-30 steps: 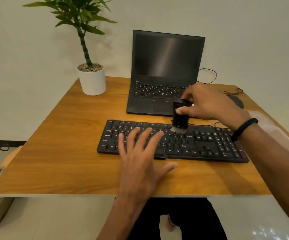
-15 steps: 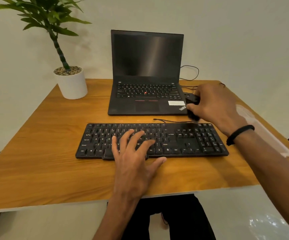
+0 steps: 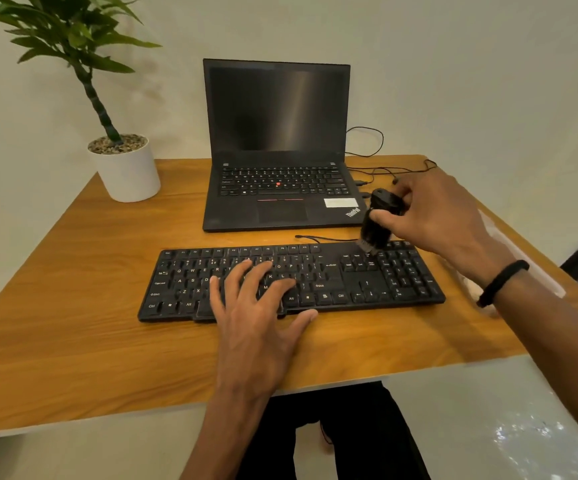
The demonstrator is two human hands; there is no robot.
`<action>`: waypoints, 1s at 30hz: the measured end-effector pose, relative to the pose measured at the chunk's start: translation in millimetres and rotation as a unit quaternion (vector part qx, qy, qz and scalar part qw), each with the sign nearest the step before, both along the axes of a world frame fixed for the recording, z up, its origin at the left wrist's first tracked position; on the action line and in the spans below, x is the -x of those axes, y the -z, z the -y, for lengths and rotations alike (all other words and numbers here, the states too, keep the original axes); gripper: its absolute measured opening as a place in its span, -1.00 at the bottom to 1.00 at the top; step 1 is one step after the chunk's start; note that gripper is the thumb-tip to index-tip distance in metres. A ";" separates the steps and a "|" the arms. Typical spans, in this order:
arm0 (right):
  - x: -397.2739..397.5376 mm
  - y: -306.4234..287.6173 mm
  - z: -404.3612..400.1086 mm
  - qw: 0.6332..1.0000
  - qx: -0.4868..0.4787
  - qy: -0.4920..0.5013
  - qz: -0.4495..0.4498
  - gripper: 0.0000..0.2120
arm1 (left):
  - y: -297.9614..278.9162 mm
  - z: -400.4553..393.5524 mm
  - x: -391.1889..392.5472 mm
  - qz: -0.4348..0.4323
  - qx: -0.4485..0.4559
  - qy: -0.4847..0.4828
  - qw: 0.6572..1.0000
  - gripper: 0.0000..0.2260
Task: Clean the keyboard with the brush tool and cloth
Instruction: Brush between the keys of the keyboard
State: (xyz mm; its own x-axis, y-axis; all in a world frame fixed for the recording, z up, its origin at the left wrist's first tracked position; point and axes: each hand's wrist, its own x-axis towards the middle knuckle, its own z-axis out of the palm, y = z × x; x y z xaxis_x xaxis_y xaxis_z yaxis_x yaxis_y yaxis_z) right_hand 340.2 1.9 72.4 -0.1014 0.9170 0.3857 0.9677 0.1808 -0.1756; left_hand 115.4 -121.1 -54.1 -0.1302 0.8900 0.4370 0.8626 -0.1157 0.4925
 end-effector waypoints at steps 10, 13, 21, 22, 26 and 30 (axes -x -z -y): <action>-5.2 5.3 18.4 0.999 0.000 -0.014 -0.038 -0.64 | 0.5 -0.3 -0.1 0.003 0.003 -0.002 1.000 -0.51; -7.9 -8.2 32.5 0.993 0.087 -0.049 -0.064 -0.68 | -0.1 -0.3 -0.1 0.003 0.004 -0.003 1.000 -0.51; 0.2 -2.5 41.5 0.990 0.087 -0.089 -0.073 -0.71 | -0.3 0.1 0.5 0.003 0.006 -0.003 1.000 -0.50; 1.9 -3.2 41.8 0.982 0.101 -0.109 -0.117 -0.72 | -0.6 0.4 0.4 0.004 0.006 -0.003 1.000 -0.50; 9.3 -1.0 44.2 0.987 0.069 -0.113 -0.092 -0.70 | -0.2 0.1 0.4 0.005 0.004 -0.006 1.000 -0.50; 11.7 -3.5 50.8 0.975 0.125 -0.126 -0.136 -0.72 | 1.2 -0.5 0.3 0.005 -0.002 -0.006 1.000 -0.50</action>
State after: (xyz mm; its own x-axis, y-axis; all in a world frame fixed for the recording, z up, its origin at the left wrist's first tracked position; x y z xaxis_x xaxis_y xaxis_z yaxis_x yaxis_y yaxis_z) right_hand 328.5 -48.9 75.9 -0.2615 0.9449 0.1969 0.8097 0.3258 -0.4880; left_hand 115.2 -120.5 -55.3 -0.1447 0.8869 0.4386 0.8593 -0.1072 0.5001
